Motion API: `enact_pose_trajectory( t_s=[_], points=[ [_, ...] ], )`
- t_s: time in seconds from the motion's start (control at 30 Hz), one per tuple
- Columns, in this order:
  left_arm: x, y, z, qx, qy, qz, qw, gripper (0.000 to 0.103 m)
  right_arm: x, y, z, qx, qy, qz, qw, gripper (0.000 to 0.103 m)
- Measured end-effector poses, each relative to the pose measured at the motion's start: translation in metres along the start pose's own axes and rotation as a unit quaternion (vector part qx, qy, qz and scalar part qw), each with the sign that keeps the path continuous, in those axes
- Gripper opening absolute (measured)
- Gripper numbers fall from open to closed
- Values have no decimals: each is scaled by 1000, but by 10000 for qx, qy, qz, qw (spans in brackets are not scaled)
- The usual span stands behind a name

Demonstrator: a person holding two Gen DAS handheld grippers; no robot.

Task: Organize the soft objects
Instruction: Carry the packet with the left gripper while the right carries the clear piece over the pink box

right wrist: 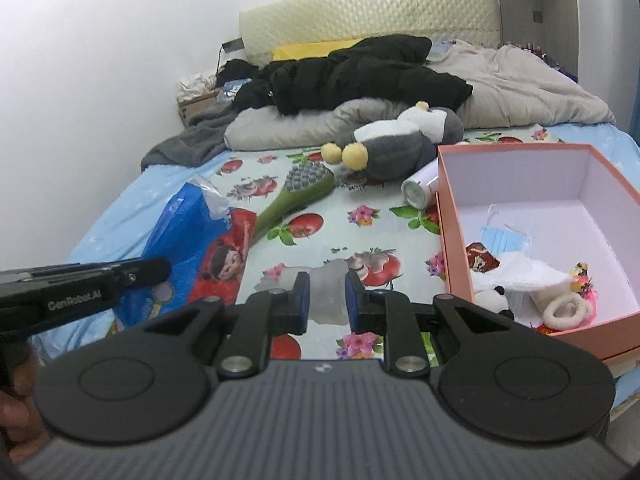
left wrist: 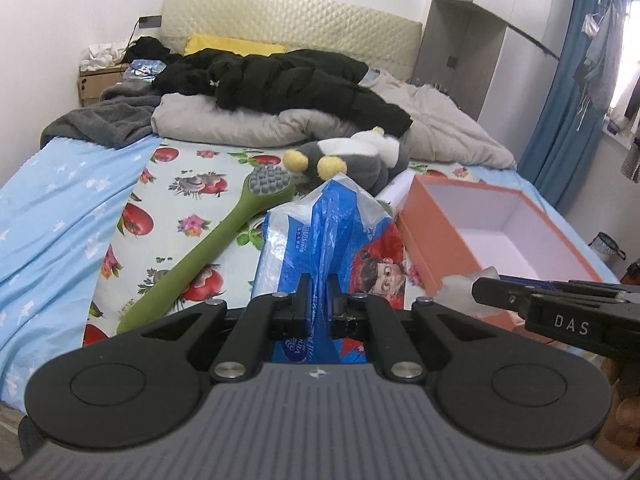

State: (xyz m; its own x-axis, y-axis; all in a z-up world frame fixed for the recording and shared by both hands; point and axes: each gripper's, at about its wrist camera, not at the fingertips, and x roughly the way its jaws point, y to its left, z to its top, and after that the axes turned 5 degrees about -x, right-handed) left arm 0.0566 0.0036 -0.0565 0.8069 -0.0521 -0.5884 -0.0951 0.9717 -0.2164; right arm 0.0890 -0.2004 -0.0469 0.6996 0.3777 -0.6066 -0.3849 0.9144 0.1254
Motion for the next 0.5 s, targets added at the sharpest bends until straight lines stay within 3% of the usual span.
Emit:
enact_pose_trajectory(
  t_s=[0.23,0.5],
  points=[
    [-21,-19,15,25,-69,-178,9998,8,-24,-7,14,-34,-234,-57,9997,22],
    [-22,-62,30,210,-59,-679,9975,8,-49,-33,22,141,-421,-330,9985,22]
  ],
)
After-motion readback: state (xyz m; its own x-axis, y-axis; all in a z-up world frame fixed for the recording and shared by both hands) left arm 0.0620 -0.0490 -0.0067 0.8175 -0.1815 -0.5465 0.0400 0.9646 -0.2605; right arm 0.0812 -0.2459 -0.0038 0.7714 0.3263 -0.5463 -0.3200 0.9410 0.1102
